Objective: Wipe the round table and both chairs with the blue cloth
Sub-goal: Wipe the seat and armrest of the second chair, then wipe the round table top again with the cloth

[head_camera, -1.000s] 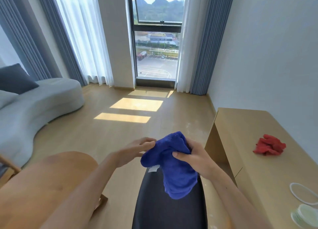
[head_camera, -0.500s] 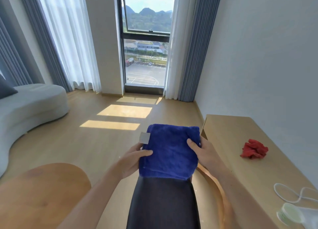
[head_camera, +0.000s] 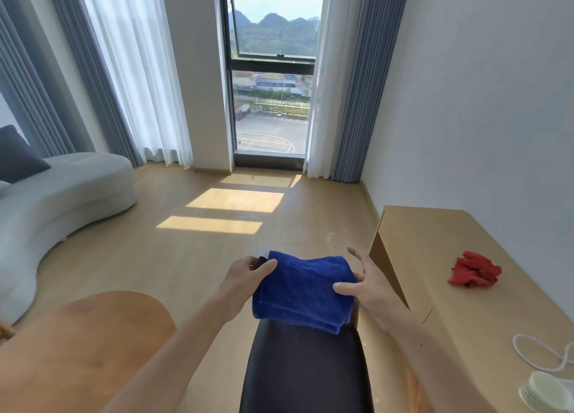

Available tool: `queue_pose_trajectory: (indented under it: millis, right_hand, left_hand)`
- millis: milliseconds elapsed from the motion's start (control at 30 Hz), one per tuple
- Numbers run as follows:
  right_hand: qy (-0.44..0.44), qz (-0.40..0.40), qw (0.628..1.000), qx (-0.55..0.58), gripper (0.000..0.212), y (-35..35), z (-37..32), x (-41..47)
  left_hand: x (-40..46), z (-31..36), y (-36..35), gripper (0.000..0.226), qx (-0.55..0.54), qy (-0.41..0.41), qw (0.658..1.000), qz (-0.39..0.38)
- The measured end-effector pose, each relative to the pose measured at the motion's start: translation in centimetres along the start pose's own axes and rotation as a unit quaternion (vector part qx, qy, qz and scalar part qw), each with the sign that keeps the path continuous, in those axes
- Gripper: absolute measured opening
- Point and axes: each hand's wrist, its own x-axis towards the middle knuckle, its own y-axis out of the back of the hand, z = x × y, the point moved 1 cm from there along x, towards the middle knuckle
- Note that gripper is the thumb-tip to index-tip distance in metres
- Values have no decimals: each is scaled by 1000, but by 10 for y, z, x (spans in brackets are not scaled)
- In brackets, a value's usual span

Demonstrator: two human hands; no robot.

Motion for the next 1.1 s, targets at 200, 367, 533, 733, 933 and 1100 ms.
queue_pose_trajectory:
  millis: [200,367,533,733,933,1100]
  right_hand:
    - [126,-63,932,-335,61,-24,5,9]
    - [221,-67,900,-370,26,-45,7,22]
    - [146,-136,964,-175,21,-71,11,34]
    - [99,-173,978,-55,19,-137,37,33]
    - [-50,-294,954,-39,22,-233,68,16]
    - [-121,-363,923,-25,30,-313,82,-9]
  left_hand:
    - [-11,-16,22,84,73,-62,994,-54]
    - [-20,-21,34,52,359,-144,922,17]
    - [-32,-29,70,22,293,-75,953,16]
    - [-71,-68,113,30,79,33,991,100]
    - [-124,-131,175,30,-22,128,964,233]
    - [-168,-174,247,36,-122,185,945,239]
